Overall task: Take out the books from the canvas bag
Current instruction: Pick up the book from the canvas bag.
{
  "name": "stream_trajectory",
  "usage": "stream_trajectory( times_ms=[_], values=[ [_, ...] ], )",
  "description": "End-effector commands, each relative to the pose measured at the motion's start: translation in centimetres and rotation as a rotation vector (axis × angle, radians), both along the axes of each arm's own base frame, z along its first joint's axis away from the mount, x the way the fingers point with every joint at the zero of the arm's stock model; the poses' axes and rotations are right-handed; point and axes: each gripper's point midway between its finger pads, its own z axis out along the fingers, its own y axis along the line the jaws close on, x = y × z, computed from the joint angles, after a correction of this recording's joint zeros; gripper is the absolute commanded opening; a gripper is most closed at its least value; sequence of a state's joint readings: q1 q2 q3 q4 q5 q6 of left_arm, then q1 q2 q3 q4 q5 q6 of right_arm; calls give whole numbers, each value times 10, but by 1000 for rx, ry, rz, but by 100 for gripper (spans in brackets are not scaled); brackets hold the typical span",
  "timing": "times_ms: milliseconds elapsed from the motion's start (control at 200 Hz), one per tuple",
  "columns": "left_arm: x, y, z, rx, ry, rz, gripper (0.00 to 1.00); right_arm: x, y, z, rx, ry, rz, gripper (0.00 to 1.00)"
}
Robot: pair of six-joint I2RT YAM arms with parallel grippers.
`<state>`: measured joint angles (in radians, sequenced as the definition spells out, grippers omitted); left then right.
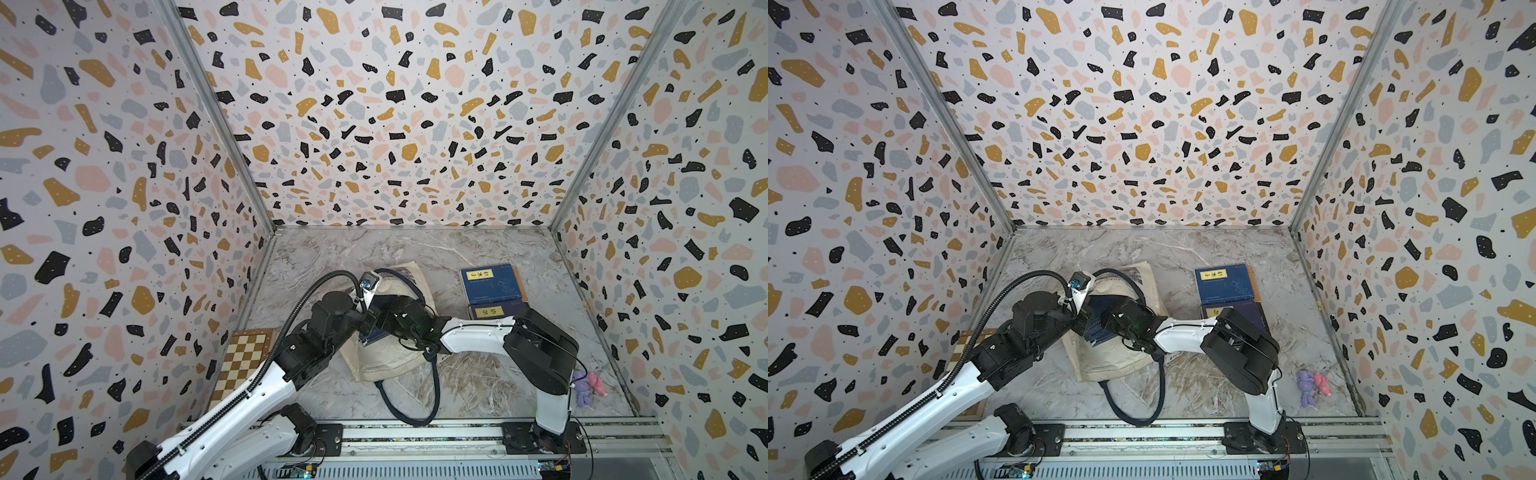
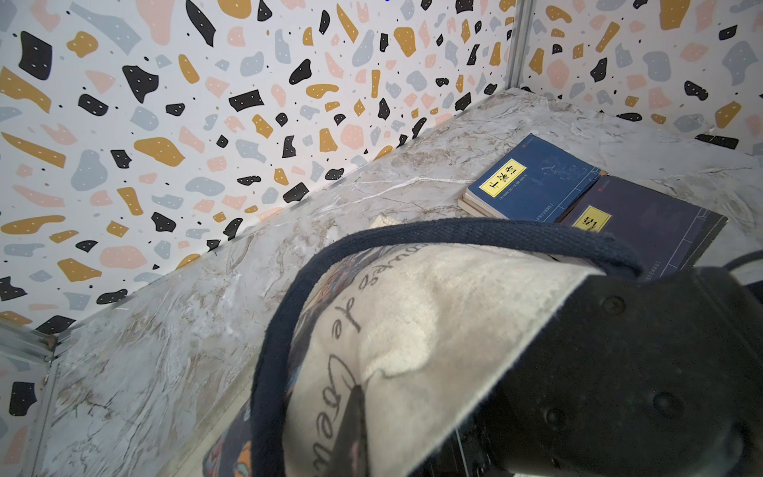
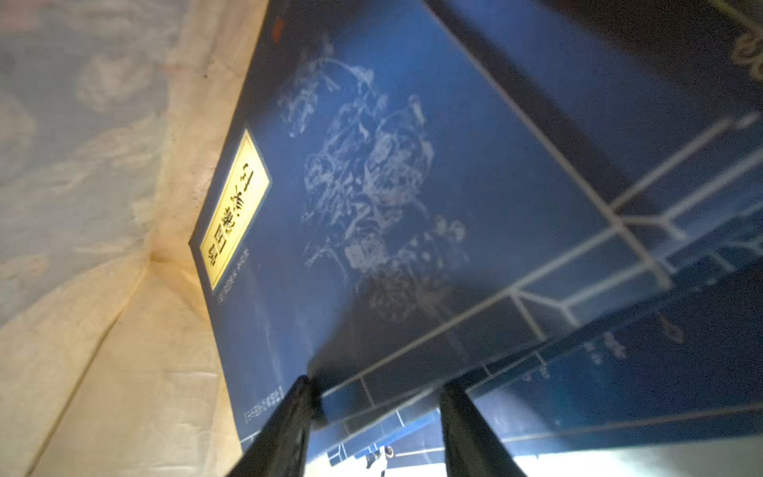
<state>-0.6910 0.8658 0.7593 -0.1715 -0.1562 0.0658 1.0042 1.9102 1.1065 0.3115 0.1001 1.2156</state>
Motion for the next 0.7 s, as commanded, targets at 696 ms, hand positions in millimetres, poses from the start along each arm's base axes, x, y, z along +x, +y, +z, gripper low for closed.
stream_trajectory(
  times_ms=[696],
  values=[
    [-4,-14,53,-113,-156,-68,0,32,5,85,96,-275,9,26]
  ],
)
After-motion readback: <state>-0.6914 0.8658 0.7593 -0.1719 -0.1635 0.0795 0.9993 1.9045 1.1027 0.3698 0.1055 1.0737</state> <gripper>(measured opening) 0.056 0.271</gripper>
